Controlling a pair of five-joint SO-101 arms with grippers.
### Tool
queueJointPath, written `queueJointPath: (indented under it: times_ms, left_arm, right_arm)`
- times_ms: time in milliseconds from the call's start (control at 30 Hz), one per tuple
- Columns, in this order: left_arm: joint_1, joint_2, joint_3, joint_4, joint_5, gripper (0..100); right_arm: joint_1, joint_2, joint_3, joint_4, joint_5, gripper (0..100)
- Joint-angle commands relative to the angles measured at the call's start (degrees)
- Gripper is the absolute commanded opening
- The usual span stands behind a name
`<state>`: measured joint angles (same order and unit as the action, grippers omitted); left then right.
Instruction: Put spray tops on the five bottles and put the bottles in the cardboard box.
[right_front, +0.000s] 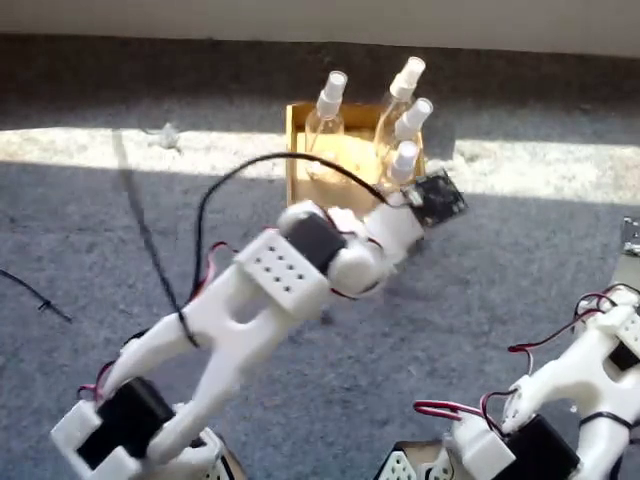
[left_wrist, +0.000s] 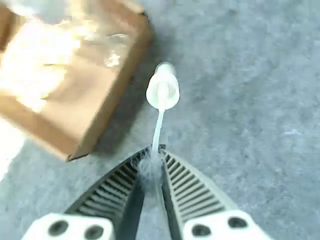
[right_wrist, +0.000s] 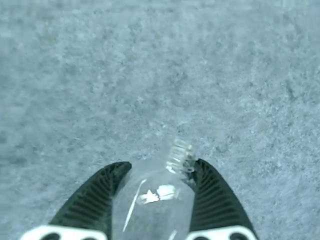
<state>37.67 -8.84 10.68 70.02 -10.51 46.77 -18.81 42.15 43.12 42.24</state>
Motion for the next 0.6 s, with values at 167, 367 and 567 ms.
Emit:
queueJointPath:
  times_ms: [167, 367, 567]
  left_arm:
    - [-32.57, -23.43, -1.45, 10.20, 0.26, 0]
    - [-44.44, -24.04, 12.09, 2.81, 0.18, 0]
    - [-49.71, -24.40, 26.95, -9.41, -1.76, 0]
  right_arm:
    - [-19.38, -1.98, -7.16, 14.73, 0.18, 0.6]
    - [-29.85, -0.92, -8.57, 9.63, 0.44, 0.7]
    - [-31.16, 12.26, -14.37, 8.66, 0.09, 8.7]
